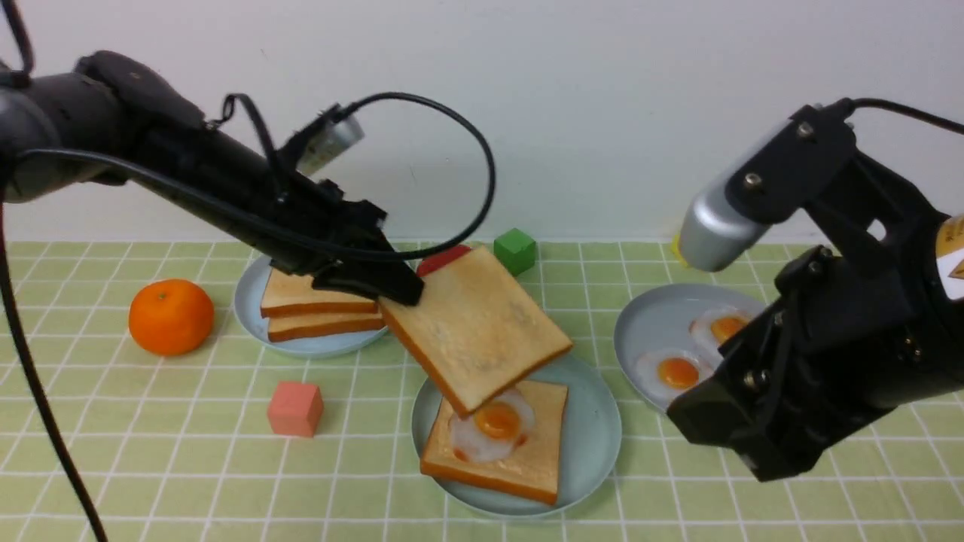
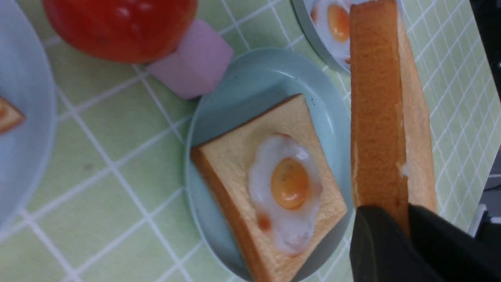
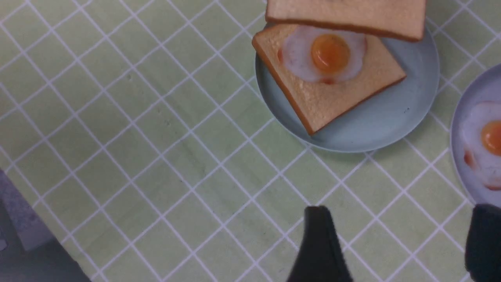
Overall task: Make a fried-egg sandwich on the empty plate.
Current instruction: Use the left arm to place a slice of bread on the fried egg in the middle
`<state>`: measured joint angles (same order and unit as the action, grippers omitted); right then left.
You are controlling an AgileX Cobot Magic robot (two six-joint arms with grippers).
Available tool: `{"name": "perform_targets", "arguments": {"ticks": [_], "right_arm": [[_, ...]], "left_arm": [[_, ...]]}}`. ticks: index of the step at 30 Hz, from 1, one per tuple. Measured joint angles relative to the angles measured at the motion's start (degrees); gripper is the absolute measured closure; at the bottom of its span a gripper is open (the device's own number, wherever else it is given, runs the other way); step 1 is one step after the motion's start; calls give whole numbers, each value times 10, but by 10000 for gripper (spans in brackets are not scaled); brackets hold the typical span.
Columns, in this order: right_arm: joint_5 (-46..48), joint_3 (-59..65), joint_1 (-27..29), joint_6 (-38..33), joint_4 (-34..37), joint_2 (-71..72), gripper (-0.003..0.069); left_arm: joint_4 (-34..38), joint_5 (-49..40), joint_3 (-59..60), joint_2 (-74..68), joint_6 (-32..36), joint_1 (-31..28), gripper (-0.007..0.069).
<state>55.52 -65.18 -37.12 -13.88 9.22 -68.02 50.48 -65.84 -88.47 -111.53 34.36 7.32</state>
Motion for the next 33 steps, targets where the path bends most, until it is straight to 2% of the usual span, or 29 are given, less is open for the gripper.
{"name": "perform_targets", "arguments": {"ticks": [1, 2, 3, 4, 5, 6, 7, 9, 11, 12, 15, 22, 27, 33], "right_arm": [[2, 0, 0, 0, 0, 0, 221], [9, 0, 0, 1, -1, 0, 309], [12, 0, 0, 1, -1, 0, 354], [12, 0, 0, 1, -1, 0, 365], [14, 0, 0, 1, -4, 0, 466], [14, 0, 0, 1, -4, 0, 478], [17, 0, 0, 1, -5, 0, 594], [18, 0, 0, 1, -6, 0, 661], [18, 0, 0, 1, -6, 0, 667], [18, 0, 0, 1, -6, 0, 671], [18, 0, 0, 1, -6, 0, 671], [3, 0, 0, 1, 7, 0, 671], [-1, 0, 0, 1, 24, 0, 671], [-2, 0, 0, 1, 24, 0, 669]], "left_arm": [[-12, 0, 1, 1, -22, 13, 565], [-21, 7, 6, 5, -52, 32, 565], [-24, 19, 16, 11, -63, 42, 565], [-24, 25, 21, 14, -66, 44, 565], [-19, 54, 49, 30, -74, 60, 565], [-18, 54, 53, 32, -74, 60, 565], [11, 107, 95, 56, -76, 69, 565], [60, 161, 158, 79, -62, 71, 565], [97, 197, 191, 94, -39, 71, 565], [150, 244, 242, 111, -3, 71, 565], [256, 302, 327, 139, 88, 71, 565], [430, 346, 417, 146, 226, 71, 565], [466, 377, 423, 146, 274, 71, 565], [472, 351, 423, 112, 270, 71, 565]]}}
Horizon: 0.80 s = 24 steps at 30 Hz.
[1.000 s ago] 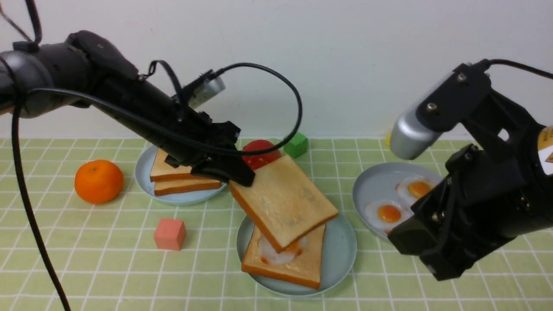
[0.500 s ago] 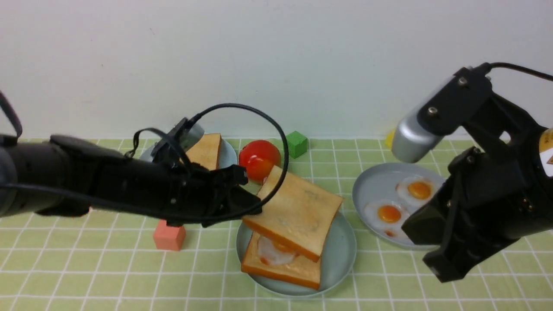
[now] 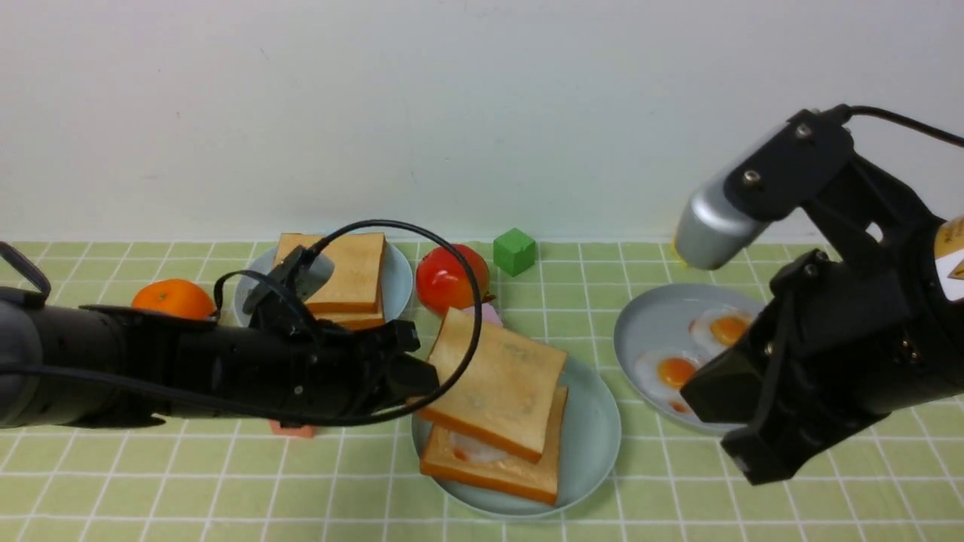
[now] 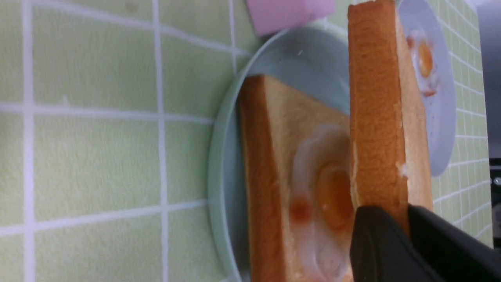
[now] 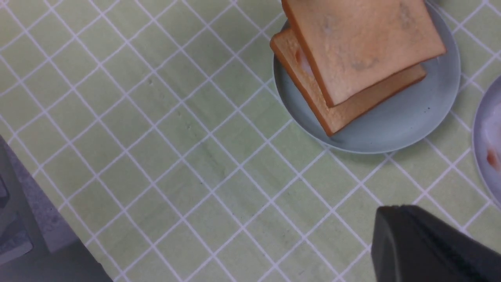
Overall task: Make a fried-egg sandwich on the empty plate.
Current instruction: Use the left arm to place a slice of bread on the fried egg in the middle
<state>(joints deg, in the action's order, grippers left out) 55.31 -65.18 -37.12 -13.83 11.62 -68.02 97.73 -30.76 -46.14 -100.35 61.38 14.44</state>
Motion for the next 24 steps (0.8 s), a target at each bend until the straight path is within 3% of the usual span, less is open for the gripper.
{"name": "perform_targets", "arguments": {"ticks": [7, 12, 21, 24], "right_arm": [[0, 0, 0, 0, 0, 0, 664], [0, 0, 0, 0, 5, 0, 661], [0, 0, 0, 0, 22, 0, 651], [-1, 0, 0, 18, -9, 0, 642]], "left_arm": [[2, -39, 0, -56, -6, 0, 561], [4, -40, 0, -57, -6, 0, 501], [3, -24, 0, -16, -5, 0, 190], [3, 52, -3, 0, 3, -11, 106]]}}
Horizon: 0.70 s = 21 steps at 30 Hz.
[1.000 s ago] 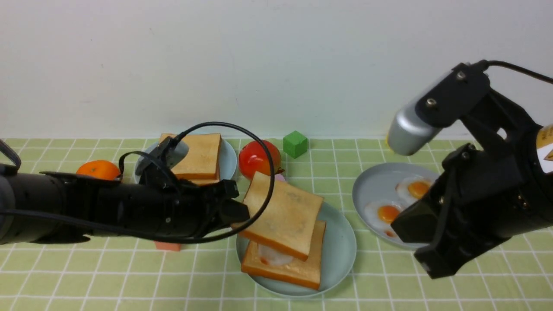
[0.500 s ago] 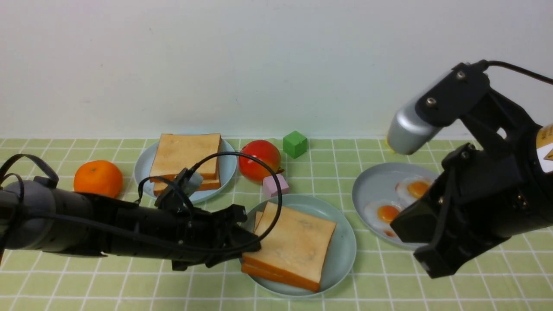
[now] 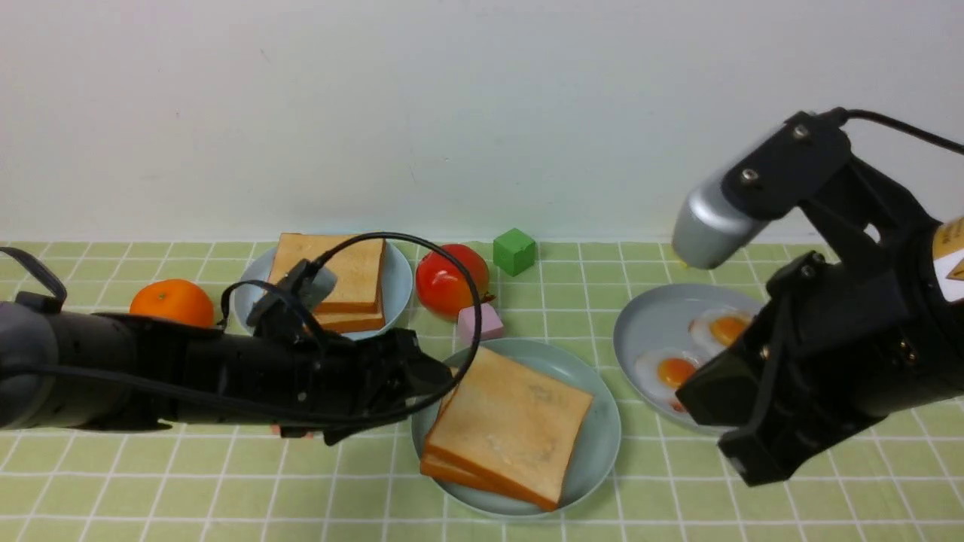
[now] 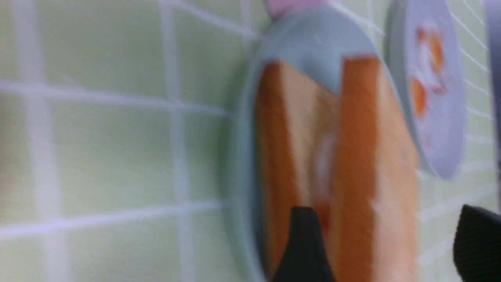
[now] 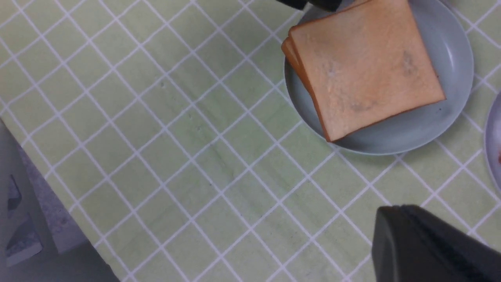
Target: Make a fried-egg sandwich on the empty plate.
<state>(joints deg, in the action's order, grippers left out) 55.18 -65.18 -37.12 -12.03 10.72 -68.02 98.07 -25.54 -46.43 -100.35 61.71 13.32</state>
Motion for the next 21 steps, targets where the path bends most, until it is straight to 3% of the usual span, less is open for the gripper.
{"name": "perform_targets", "arguments": {"ticks": [2, 3, 6, 11, 13, 16, 21], "right_arm": [[-1, 0, 0, 24, -20, 0, 640], [1, 0, 0, 69, -46, 0, 638], [17, 0, 0, 133, -81, 2, 635], [11, 41, 0, 229, -118, 58, 629], [-14, 70, 0, 245, -120, 93, 629], [-85, 147, 0, 265, -133, 179, 628], [-176, 265, 0, 287, -161, 329, 628]], "left_arm": [[0, 15, -4, 2, 1, -8, 94], [0, 21, -9, 6, 1, -25, 89], [0, -13, -19, 23, 1, -51, 94], [-61, -148, -46, 89, -36, -92, 207], [-116, -178, -47, 122, -72, -101, 268], [-255, -210, -44, 210, -157, -109, 406], [-487, -249, -2, 393, -362, -109, 609]]}}
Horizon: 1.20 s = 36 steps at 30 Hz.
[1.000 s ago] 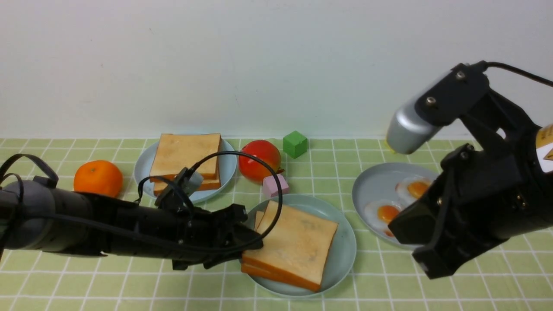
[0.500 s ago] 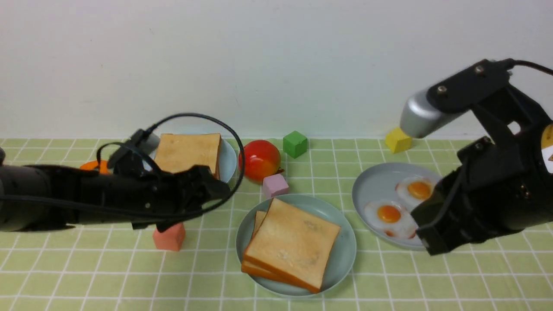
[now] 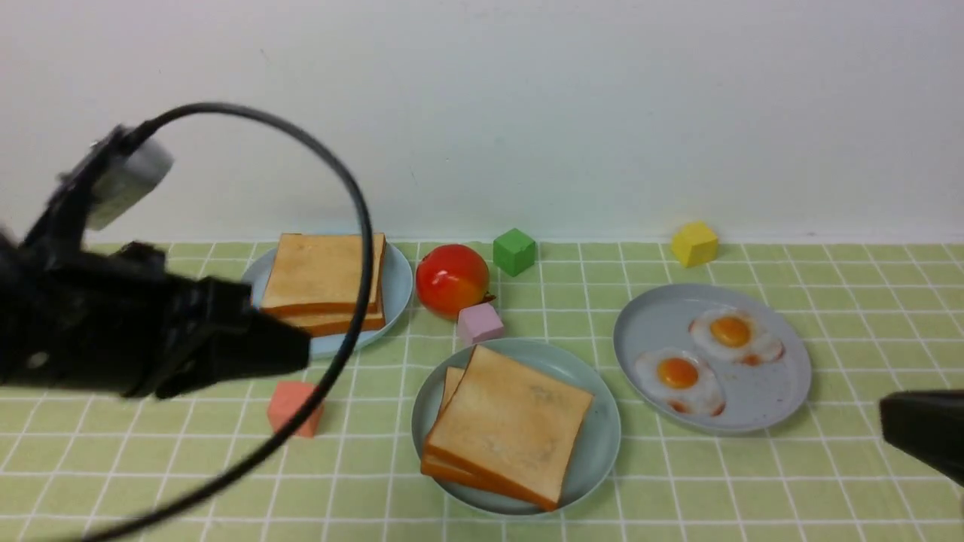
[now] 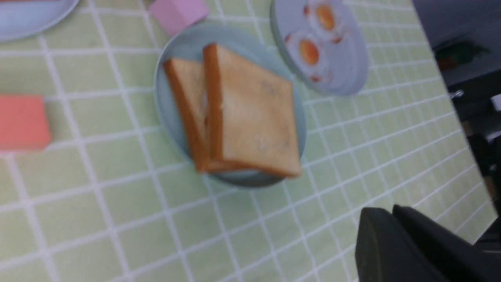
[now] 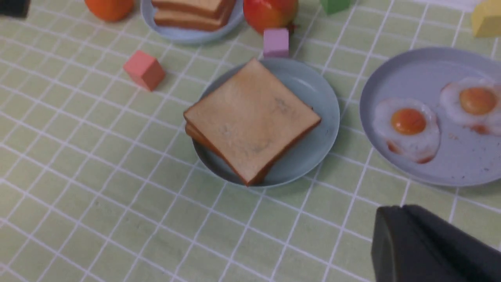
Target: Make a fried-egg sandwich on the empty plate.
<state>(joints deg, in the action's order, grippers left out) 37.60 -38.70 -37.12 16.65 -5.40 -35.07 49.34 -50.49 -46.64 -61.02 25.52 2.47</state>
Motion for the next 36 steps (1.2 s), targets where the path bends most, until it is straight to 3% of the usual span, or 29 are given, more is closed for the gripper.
{"name": "perform_targets", "arguments": {"ticks": [1, 2, 3, 5, 6, 11, 30, 34, 36], "right_arm": [[-13, 19, 0, 5, -1, 31, 627], [-14, 26, 0, 6, -1, 43, 627], [-22, 49, 0, 11, -1, 87, 626], [-23, 61, 0, 12, -1, 113, 624], [-25, 78, 0, 12, -5, 156, 622], [-25, 90, 0, 12, -19, 214, 615], [-25, 90, 0, 12, -21, 225, 589], [-25, 90, 0, 12, -21, 225, 584], [-25, 90, 0, 12, -21, 225, 581]], "left_arm": [[-56, -10, 13, 52, -56, 0, 638], [-65, -12, 15, 61, -65, 0, 638], [-137, -32, 27, 124, -134, 0, 638], [-189, -49, 38, 185, -200, 0, 638], [-263, -75, 49, 261, -272, 0, 638], [-391, -133, 66, 400, -374, -1, 638], [-402, -164, 70, 429, -408, -1, 638], [-416, -118, 100, 458, -405, -1, 638], [-433, -51, 139, 495, -401, -1, 638]]}}
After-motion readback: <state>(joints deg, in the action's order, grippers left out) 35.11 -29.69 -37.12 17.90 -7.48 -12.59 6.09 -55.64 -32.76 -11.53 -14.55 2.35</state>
